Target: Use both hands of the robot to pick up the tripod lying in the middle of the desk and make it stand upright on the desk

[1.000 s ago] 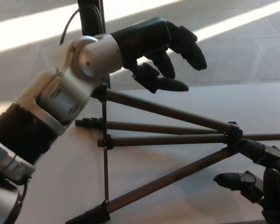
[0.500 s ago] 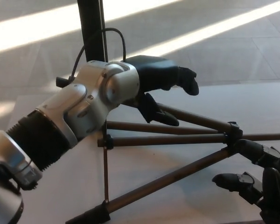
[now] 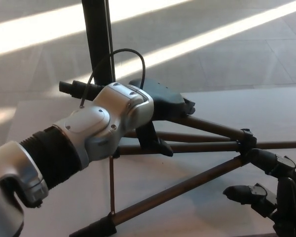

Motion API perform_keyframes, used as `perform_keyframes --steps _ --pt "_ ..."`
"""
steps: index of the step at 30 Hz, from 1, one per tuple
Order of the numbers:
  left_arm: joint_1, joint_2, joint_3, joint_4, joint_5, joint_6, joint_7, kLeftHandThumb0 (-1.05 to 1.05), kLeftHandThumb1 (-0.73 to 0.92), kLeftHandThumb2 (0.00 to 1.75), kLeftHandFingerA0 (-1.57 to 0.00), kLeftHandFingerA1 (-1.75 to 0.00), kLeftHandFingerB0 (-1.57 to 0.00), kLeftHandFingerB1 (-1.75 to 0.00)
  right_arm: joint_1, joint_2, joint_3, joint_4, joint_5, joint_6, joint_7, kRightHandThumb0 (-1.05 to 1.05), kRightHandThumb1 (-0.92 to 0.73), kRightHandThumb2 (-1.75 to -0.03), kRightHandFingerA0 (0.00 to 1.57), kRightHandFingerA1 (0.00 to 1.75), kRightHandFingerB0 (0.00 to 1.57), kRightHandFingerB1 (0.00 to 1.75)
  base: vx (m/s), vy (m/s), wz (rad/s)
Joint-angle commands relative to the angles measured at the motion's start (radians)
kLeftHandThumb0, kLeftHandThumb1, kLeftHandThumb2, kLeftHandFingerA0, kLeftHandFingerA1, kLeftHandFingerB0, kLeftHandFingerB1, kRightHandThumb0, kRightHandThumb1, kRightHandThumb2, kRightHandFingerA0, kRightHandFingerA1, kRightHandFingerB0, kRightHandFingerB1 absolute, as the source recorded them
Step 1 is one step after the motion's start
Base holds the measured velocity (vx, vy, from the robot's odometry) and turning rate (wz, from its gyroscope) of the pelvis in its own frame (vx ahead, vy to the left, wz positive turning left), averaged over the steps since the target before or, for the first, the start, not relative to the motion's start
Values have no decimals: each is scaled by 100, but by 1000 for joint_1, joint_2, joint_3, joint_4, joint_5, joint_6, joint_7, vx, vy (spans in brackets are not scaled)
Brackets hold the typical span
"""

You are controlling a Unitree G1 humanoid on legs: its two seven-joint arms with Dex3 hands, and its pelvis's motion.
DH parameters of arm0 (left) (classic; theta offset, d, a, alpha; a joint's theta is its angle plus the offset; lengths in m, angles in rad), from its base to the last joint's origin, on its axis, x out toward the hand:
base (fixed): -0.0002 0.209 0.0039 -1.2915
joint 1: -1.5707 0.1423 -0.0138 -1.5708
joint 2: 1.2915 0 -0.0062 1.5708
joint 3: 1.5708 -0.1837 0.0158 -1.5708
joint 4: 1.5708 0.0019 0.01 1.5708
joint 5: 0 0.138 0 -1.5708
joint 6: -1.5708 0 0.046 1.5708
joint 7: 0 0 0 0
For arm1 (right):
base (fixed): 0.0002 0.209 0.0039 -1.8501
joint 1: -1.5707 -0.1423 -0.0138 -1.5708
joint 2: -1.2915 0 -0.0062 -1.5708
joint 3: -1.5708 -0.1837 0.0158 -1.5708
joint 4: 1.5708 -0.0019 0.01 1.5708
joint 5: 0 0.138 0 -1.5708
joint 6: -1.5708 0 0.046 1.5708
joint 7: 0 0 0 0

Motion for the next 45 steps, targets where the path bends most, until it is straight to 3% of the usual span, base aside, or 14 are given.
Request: perform_keyframes --steps 1,6,7,10,11,17,18,19,23,30,40,41,42,45 --pt "3 18 -130 17 408 100 71 -76 75 63 -68 -88 -17 -34 -8 14 -5 -63 45 63 -73 -73 -73 -62 75 81 68 51 0 0 0" --pt "41 19 -97 -10 415 148 96 -51 53 86 -92 -92 -22 -50 -4 20 -1 -69 38 62 -79 -71 -74 -63 74 82 67 51 0 0 0" --pt "79 -16 -74 26 416 217 192 -39 58 61 -88 -165 -64 -68 -7 20 -5 -68 38 65 -82 -68 -73 -63 74 83 67 51 0 0 0" --pt "91 -14 -62 38 429 203 247 -37 37 86 -119 -135 -77 -87 -9 25 -7 -71 39 67 -89 -66 -72 -62 74 83 67 51 0 0 0" --pt "100 -20 -48 45 417 202 266 -32 60 61 -89 -173 -73 -95 -8 24 -6 -69 32 64 -86 -65 -73 -62 73 83 65 52 0 0 0" --pt "140 -43 16 63 409 204 357 -39 63 64 -88 -170 -72 -100 -18 25 0 -78 14 76 -108 -65 -72 -62 73 83 66 53 0 0 0" --pt "144 -47 22 67 417 207 368 -41 43 91 -118 -135 -75 -92 -21 27 0 -78 14 77 -111 -64 -72 -61 73 83 65 53 0 0 0" --pt "144 -52 27 74 415 207 355 -32 60 60 -85 -171 -68 -88 -22 30 1 -77 12 78 -115 -64 -71 -61 73 83 66 52 0 0 0" --pt "113 -44 -50 116 542 222 310 -19 53 58 -86 -168 -72 -68 -24 32 1 -83 11 85 -127 -62 -71 -61 72 83 67 52 0 0 0" --pt "197 -64 79 145 457 212 436 -45 76 70 -90 -159 -80 -89 -39 23 18 -94 -8 125 -161 -56 -71 -61 71 84 64 53 0 0 0" --pt "166 -86 171 233 462 154 469 -44 65 64 -85 -167 -72 -116 -155 67 143 -38 -65 384 -369 -55 -71 -61 67 80 64 56 0 0 0" --pt "154 -84 176 236 459 134 465 -45 47 92 -115 -134 -81 -107 -177 81 149 -8 -55 391 -366 -53 -72 -61 65 84 61 58 0 0 0" --pt "137 -103 211 237 428 135 455 -38 61 61 -83 -167 -73 -105 -236 83 191 55 -115 410 -374 -55 -71 -61 64 86 59 58 0 0 0" --pt "132 -132 258 222 407 134 479 -32 66 68 -83 -155 -77 -97 -302 114 216 144 -150 432 -405 -52 -70 -61 60 85 59 58 0 0 0"
